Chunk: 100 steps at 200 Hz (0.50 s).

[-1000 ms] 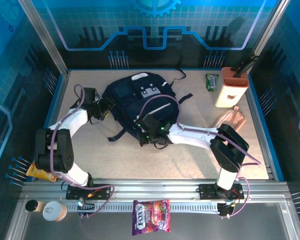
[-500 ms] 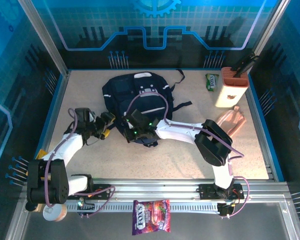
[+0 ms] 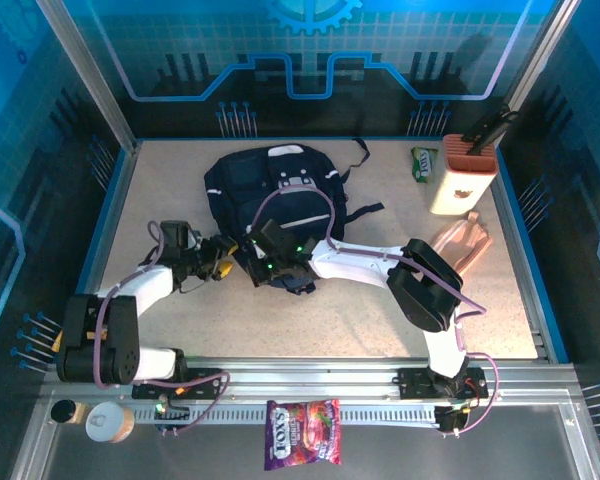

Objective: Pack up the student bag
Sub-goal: Zip the student bag at the top-center of the table.

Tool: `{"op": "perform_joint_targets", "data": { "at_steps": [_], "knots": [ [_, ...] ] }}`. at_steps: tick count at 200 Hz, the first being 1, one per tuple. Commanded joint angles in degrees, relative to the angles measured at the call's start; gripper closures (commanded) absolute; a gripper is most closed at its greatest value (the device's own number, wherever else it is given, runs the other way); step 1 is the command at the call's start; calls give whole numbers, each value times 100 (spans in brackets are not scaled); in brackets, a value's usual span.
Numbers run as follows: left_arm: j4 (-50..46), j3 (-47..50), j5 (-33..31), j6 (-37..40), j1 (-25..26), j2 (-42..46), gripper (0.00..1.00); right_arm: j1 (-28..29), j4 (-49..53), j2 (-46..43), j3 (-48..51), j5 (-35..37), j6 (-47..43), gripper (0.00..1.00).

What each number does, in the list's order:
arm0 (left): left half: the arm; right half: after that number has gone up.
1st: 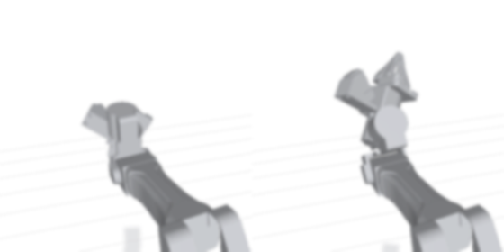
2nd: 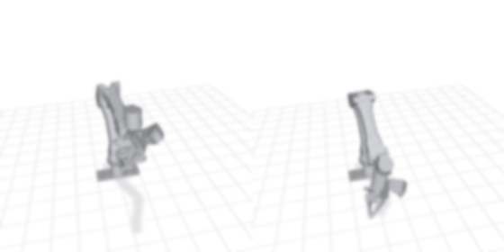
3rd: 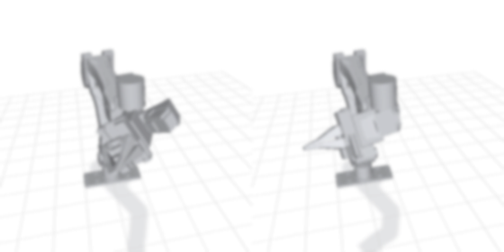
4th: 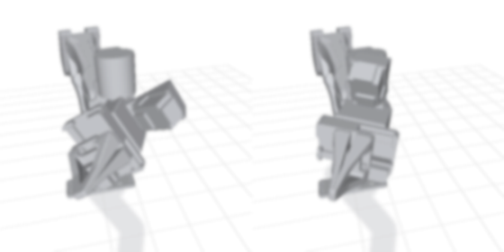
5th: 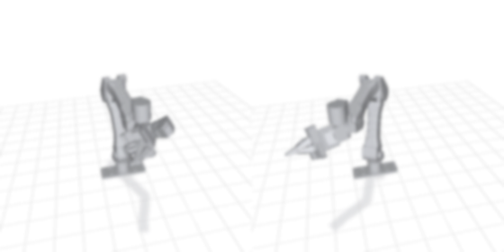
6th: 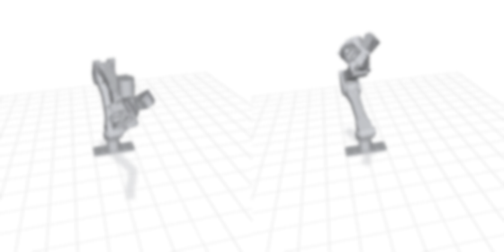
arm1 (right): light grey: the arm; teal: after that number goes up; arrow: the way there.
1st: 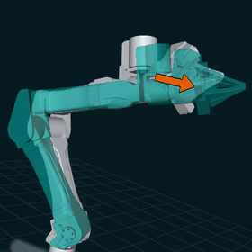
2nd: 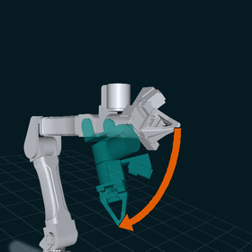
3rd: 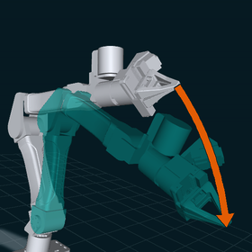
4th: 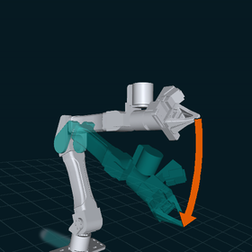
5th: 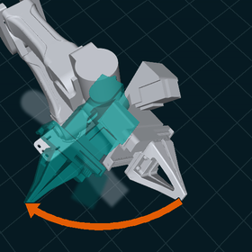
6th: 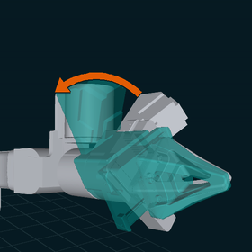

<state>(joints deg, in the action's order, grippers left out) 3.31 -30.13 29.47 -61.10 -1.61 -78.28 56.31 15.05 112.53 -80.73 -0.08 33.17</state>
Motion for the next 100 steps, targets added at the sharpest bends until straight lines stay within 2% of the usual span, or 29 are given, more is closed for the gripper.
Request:
{"op": "perform_joint_targets", "data": {
  "at_steps": [1, 56, 100],
  "knots": [
    [277, -226, 153, 59, 127, -269, 49, 167, -19, -3, -182, -111, -53, 100],
    [19, -583, -42, 365, 160, -702, 84, 170, 452, -396, 236, 647, 20, 100],
    [-310, -807, -296, 673, 84, -754, 99, 84, 1076, -1133, 1048, 1639, 36, 100]
  ]
}}
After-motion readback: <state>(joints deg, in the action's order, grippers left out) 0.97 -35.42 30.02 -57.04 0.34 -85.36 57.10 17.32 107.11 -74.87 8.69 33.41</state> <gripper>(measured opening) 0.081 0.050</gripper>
